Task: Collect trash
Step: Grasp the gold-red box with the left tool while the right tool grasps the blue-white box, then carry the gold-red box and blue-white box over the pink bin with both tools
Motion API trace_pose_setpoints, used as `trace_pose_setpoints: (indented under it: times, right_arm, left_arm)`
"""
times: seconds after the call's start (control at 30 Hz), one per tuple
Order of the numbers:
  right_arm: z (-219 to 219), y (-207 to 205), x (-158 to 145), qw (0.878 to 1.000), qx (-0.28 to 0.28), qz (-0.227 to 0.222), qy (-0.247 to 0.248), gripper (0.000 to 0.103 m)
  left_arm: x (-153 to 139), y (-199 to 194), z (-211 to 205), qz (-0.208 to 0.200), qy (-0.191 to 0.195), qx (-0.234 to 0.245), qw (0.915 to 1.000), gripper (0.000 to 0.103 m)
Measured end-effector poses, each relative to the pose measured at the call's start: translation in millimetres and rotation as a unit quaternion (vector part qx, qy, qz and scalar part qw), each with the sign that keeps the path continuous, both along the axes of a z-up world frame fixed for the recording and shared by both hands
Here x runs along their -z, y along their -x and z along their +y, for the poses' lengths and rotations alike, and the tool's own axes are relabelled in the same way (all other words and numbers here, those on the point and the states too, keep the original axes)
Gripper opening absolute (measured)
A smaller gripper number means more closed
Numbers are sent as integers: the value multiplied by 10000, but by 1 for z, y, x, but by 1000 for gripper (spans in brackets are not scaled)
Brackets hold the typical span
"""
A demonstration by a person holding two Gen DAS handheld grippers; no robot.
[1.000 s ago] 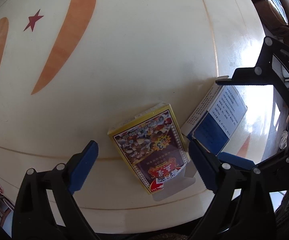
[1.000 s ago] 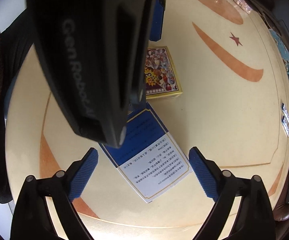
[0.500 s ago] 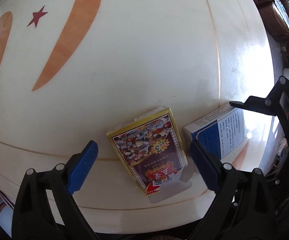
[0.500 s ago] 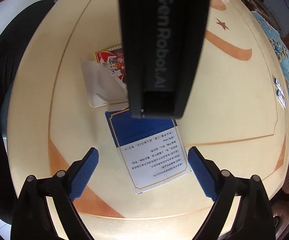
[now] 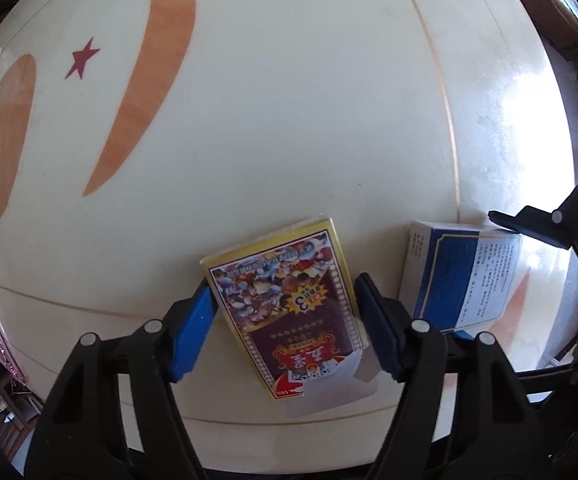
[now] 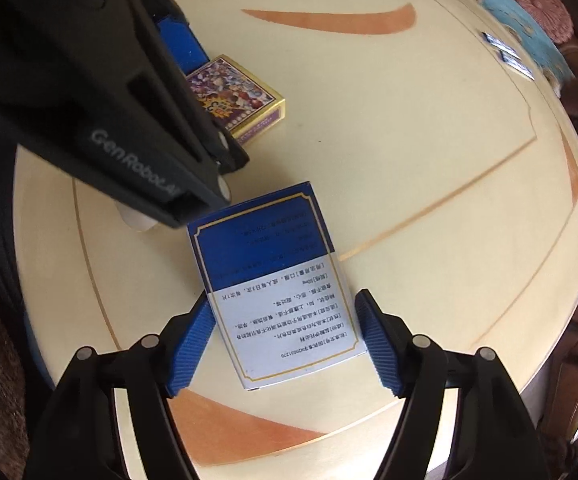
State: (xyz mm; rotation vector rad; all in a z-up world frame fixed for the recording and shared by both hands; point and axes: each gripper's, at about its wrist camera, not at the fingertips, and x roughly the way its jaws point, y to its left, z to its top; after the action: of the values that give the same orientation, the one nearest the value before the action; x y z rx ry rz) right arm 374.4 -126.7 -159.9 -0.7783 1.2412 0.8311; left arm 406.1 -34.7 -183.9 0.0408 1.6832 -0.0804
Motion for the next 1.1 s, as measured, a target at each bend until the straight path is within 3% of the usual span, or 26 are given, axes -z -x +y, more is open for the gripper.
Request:
trace_pose_setpoints:
  times: [0.07, 0.17, 0.27, 0.37, 0.47, 0.67, 0.77, 0.9, 1.1]
  right_arm:
    - [-1, 3, -4, 9985, 438, -321, 67, 68]
    - [-1, 8, -5, 9944, 1050, -76, -112, 68]
    - [-16, 23, -7, 9917, 1259, -255, -112, 68]
    - [-16, 19, -25, 9872, 1545, -289, -269, 68]
    - [-25, 41, -43, 9838, 1677, -513, -378, 68]
    - [-18, 93, -92, 9750, 1884, -1003, -621, 68]
    - [-17, 123, -111, 9702, 1970, -1230, -692, 68]
    - [-15, 170, -128, 9643, 2153, -1301, -822, 68]
    - [-3, 220, -127, 9613, 2145, -1466, -918, 68]
  left_arm:
    - [0, 1, -1, -7, -3, 3, 10000, 68]
    - [-3, 12, -2, -93, -8, 31, 10000, 68]
    - [-13, 18, -2, -221, 80, 29, 9997, 68]
    - [-28, 16, 20, -405, 87, 58, 9991, 68]
    - [-47, 33, 27, -633, 109, 147, 9978, 68]
    - [-85, 93, 35, -1317, -1, 335, 9907, 68]
    - [-119, 122, 46, -1768, -130, 352, 9835, 68]
    - [-129, 174, 59, -2047, -85, 373, 9781, 68]
    - [-114, 235, 70, -2065, 117, 377, 9776, 68]
